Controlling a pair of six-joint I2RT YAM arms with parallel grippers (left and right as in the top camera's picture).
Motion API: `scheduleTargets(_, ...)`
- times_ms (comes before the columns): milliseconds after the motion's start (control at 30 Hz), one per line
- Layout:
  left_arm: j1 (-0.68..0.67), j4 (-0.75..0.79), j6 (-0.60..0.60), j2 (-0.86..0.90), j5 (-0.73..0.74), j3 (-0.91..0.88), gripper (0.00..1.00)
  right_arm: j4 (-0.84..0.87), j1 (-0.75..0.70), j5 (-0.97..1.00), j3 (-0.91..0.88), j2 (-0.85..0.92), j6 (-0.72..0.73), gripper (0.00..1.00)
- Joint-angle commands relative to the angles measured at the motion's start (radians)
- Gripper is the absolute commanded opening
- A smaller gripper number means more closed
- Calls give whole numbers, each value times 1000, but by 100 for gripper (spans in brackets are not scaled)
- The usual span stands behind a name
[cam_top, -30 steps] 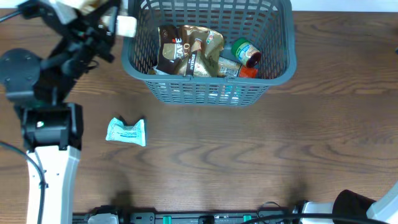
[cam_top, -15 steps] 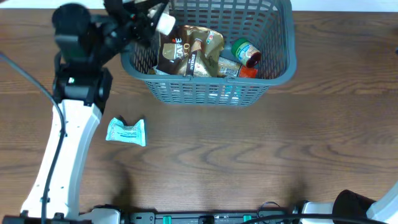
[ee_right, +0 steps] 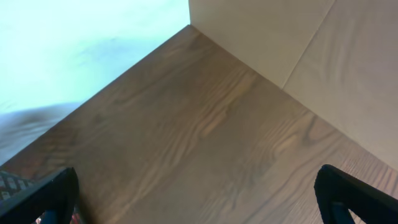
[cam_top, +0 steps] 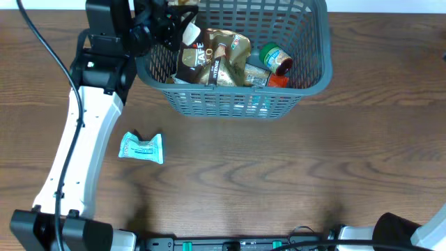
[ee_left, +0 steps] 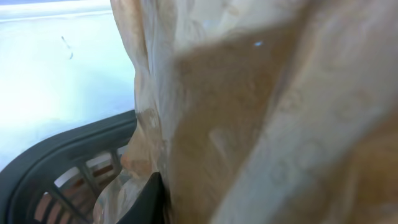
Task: Pack container
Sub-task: 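Lift the paper bag with the left gripper and release it in the basket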
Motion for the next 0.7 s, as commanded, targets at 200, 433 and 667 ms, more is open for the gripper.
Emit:
scheduleTargets(200,-28,-1,55,85,-31,40,6,-2,-8,0,0,5,13,99)
scheduleTargets(433,-87,6,74,168,-32,40,6,-2,-8,0,0,5,13,99)
scheduleTargets(667,-104,6,73,241,-32,40,5,-1,-8,0,0,5,13,99)
